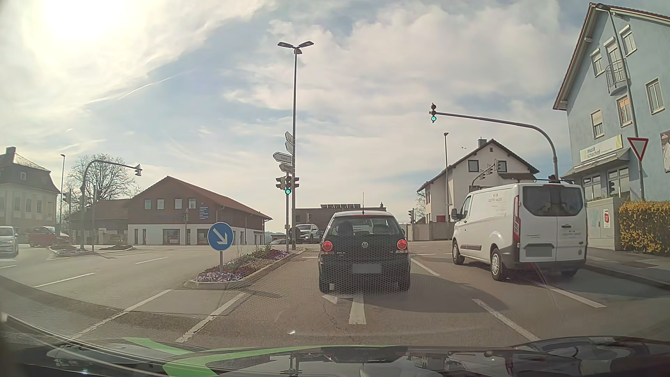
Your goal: Follow the waypoints while adhering to traffic rules and regulations
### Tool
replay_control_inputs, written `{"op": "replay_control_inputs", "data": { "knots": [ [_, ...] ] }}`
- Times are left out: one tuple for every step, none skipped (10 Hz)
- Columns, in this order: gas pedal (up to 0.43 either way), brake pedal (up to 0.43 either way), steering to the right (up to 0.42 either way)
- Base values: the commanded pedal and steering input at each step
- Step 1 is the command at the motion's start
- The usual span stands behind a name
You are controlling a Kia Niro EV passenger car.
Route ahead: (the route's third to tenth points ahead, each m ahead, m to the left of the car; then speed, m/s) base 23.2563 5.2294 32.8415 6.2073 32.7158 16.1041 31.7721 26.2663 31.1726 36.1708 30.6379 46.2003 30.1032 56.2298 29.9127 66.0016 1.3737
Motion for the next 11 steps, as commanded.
{"op": "replay_control_inputs", "data": {
  "knots": [
    [0.461, 0.000, 0.003],
    [0.449, 0.000, 0.003],
    [0.441, 0.000, 0.003],
    [0.441, 0.000, 0.001],
    [0.429, 0.000, 0.001],
    [0.409, 0.000, 0.001],
    [0.409, 0.000, 0.001],
    [0.398, 0.000, 0.001],
    [0.390, 0.000, 0.001],
    [0.378, 0.000, 0.001],
    [0.350, 0.000, 0.001]
  ]
}}
